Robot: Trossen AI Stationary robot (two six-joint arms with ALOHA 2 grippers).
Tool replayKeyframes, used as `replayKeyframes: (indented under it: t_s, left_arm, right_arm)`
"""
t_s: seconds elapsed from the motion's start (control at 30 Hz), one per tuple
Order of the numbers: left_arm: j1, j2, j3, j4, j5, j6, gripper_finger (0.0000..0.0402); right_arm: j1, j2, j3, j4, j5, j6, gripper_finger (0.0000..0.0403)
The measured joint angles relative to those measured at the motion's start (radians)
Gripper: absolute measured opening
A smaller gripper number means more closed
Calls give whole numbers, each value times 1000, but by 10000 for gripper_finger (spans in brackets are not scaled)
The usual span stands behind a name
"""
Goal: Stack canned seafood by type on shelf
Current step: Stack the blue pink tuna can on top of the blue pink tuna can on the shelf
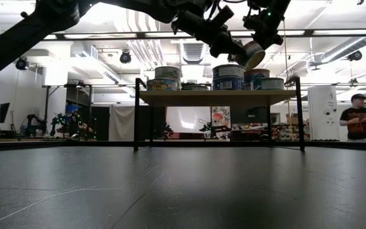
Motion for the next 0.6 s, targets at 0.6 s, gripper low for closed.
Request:
replayKeyframes:
  t_s: [0.6]
  left_arm:
    - [1,-1,-16,34,1,-7,0]
  right_arm:
    - [0,0,0,17,2,-3,9]
